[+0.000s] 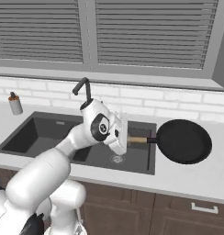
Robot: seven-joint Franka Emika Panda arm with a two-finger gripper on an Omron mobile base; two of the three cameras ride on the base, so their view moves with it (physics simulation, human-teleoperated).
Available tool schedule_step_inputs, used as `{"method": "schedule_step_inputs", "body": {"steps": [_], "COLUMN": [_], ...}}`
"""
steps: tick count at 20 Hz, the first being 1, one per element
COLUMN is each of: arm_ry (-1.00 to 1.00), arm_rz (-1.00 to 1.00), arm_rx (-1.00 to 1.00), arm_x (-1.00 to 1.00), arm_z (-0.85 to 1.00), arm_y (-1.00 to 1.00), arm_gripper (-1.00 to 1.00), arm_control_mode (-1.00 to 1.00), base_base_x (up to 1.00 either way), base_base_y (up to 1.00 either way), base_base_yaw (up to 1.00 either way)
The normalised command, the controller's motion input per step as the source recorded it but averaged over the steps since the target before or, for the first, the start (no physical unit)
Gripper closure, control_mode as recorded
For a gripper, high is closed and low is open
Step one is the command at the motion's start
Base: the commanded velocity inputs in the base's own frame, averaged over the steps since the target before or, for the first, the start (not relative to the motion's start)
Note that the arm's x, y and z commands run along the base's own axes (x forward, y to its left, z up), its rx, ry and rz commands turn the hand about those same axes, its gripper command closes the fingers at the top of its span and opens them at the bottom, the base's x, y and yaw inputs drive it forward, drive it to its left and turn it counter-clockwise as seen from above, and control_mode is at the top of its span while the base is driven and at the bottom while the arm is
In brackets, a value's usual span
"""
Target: Pick the pan and sponge and place them into the sink. Then turn on the water.
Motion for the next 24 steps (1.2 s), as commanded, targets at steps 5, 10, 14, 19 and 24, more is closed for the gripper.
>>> {"method": "schedule_step_inputs", "body": {"steps": [5, 10, 14, 19, 24], "arm_ry": [-0.12, 0.03, 0.15, 0.32, 0.3], "arm_rz": [0.0, 0.0, 0.0, 0.0, 0.01], "arm_rx": [-0.16, 0.0, 0.0, 0.01, 0.05], "arm_x": [-0.33, -0.27, -0.21, -0.08, -0.05], "arm_z": [0.3, 0.14, 0.14, 0.26, 0.26], "arm_y": [0.71, 0.59, 0.48, 0.66, 0.67], "arm_gripper": [1.0, 1.0, 1.0, 1.0, 1.0], "arm_control_mode": [-1.0, -1.0, -1.0, -1.0, -1.0], "base_base_x": [0.0, 0.0, 0.0, 0.0, 0.0], "base_base_y": [0.0, 0.0, 0.0, 0.0, 0.0], "base_base_yaw": [0.0, 0.0, 0.0, 0.0, 0.0]}}
